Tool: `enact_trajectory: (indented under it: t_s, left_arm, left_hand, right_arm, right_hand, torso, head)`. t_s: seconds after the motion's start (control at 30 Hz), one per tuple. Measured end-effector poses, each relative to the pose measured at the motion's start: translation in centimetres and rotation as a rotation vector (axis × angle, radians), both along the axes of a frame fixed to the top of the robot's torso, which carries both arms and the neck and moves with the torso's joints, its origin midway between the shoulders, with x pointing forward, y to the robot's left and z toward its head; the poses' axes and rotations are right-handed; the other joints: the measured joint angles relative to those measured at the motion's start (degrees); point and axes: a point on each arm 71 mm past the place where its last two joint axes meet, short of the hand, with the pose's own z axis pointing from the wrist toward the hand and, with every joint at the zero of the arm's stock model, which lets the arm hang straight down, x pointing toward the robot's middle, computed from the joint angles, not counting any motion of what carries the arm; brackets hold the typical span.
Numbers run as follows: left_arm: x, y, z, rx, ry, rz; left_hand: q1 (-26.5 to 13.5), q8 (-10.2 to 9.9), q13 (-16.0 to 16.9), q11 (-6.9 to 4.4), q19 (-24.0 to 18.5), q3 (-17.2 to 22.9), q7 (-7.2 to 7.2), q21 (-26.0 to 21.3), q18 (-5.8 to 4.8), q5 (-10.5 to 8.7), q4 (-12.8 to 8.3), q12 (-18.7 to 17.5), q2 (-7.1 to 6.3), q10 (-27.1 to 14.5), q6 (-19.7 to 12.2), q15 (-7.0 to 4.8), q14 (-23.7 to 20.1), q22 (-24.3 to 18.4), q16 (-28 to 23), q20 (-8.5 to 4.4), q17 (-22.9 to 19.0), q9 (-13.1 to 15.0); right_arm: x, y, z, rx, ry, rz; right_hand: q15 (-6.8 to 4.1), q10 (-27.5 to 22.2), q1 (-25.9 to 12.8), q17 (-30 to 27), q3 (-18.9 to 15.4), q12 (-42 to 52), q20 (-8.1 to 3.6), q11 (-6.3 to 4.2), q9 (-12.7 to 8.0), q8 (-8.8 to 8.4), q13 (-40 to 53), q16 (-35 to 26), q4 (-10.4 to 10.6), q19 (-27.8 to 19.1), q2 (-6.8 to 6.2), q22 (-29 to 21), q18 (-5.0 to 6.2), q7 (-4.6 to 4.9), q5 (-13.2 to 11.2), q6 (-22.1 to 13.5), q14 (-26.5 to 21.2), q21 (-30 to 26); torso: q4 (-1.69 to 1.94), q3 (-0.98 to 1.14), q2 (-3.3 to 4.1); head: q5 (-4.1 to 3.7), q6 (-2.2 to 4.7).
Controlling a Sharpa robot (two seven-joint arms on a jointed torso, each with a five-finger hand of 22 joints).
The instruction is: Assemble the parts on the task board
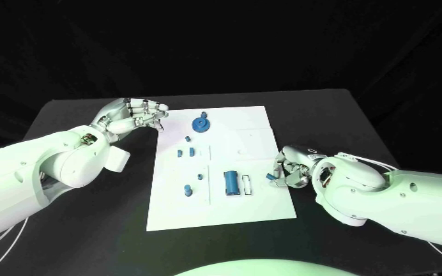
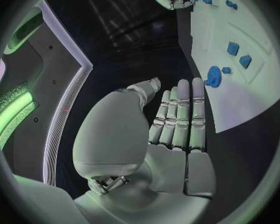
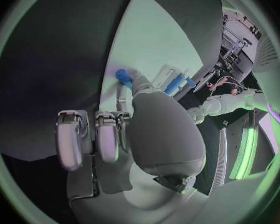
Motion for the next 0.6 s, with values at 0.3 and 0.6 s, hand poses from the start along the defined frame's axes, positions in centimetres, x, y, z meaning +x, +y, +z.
enact_trajectory:
  t_s: [0.3,0.6]
  left_arm:
    - [0.0,0.1,0.0,0.0,0.0,0.001]
    - [0.0,0.1,0.0,-0.003,0.005,0.003]
  left_hand:
    - [0.0,0.0,0.0,0.0,0.0,0.0,0.0,0.0,0.0,0.0,0.0,0.0,0.0,0.0,0.0,0.0,0.0,0.0,0.0,0.0,0.0,0.0]
    - [0.0,0.0,0.0,0.0,0.0,0.17,0.0,0.0,0.0,0.0,0.16,0.0,0.0,0.0,0.0,0.0,0.0,-0.08,0.0,0.0,0.0,0.0]
  right_arm:
    - [-0.3,0.3,0.1,-0.005,-0.011,0.006]
    - [-1.2,0.1,0.0,0.123,0.031,-0.085]
  right_hand:
    - [0.0,-0.02,0.97,0.05,1.63,0.0,0.0,-0.02,-1.33,-0.54,0.0,0.0,-0.13,0.0,0.25,-0.01,0.0,-0.01,-0.16,0.41,0.0,0.35]
    - [-0.21,0.02,2.26,0.04,4.25,0.0,0.0,-0.42,-11.54,-0.75,0.0,0.0,-0.67,0.0,0.92,-0.01,0.0,-0.22,0.13,0.84,-0.21,1.51]
  torso:
    - [0.01,0.01,0.0]
    - [-0.03,0.01,-0.01]
  head:
    - [0.03,-0.02]
    - [0.09,-0.14]
